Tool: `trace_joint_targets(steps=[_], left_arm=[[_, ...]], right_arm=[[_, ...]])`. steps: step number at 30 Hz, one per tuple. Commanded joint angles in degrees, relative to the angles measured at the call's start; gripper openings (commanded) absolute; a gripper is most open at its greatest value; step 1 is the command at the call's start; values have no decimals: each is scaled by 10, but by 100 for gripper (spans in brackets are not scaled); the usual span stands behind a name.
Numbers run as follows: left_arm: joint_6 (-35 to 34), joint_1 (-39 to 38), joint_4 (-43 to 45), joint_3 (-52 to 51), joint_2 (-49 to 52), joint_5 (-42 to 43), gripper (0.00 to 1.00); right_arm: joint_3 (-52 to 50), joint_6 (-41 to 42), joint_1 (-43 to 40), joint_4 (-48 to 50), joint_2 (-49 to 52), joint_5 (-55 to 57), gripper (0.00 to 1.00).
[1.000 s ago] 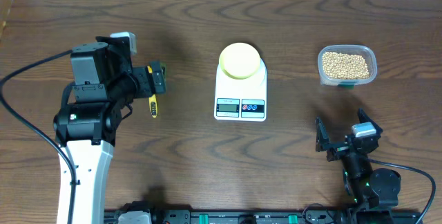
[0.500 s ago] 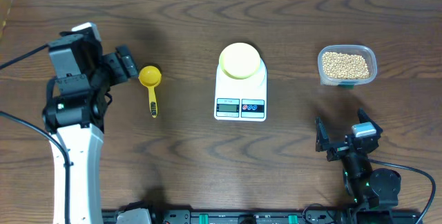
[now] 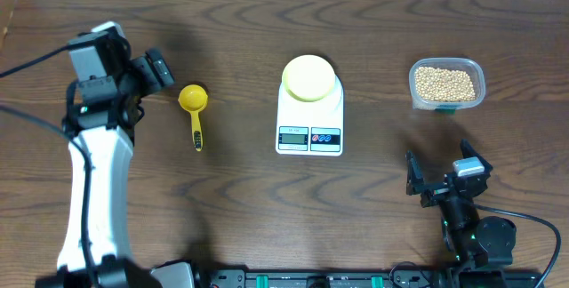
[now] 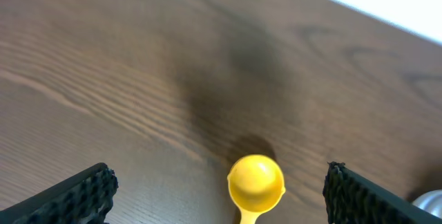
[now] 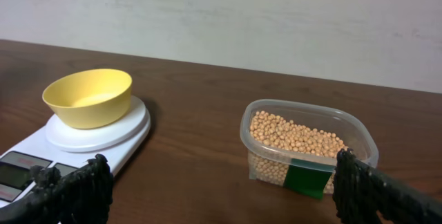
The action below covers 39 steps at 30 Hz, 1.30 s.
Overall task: Scoop item into bowl and weigh 50g on scale
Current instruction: 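Move the left gripper forward to the yellow scoop's cup, then grasp the yellow scoop by its cup with the left gripper and lift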
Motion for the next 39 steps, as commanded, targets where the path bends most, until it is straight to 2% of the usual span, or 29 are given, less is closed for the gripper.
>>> trace_joint_targets(steps=[1,12,14,17,28,39], left_arm=[[-9,0,-3,10,15,-4,98],[5,0,-38,9,18,29,98],[25,0,-43,9,23,29,83],[29,0,-48,9,39,27,74],[81,0,-43,9,153,27,74],[89,0,64,9,248,50,74]], right_arm=[[-1,10,-3,-2,-2,-4,99],[-1,10,-3,-2,-2,-4,99],[-1,10,-3,-2,-2,-4,99],[-1,10,-3,-2,-2,-4,99],[-1,10,-3,-2,-2,-4,99],[-1,10,-3,-2,-2,-4,99]])
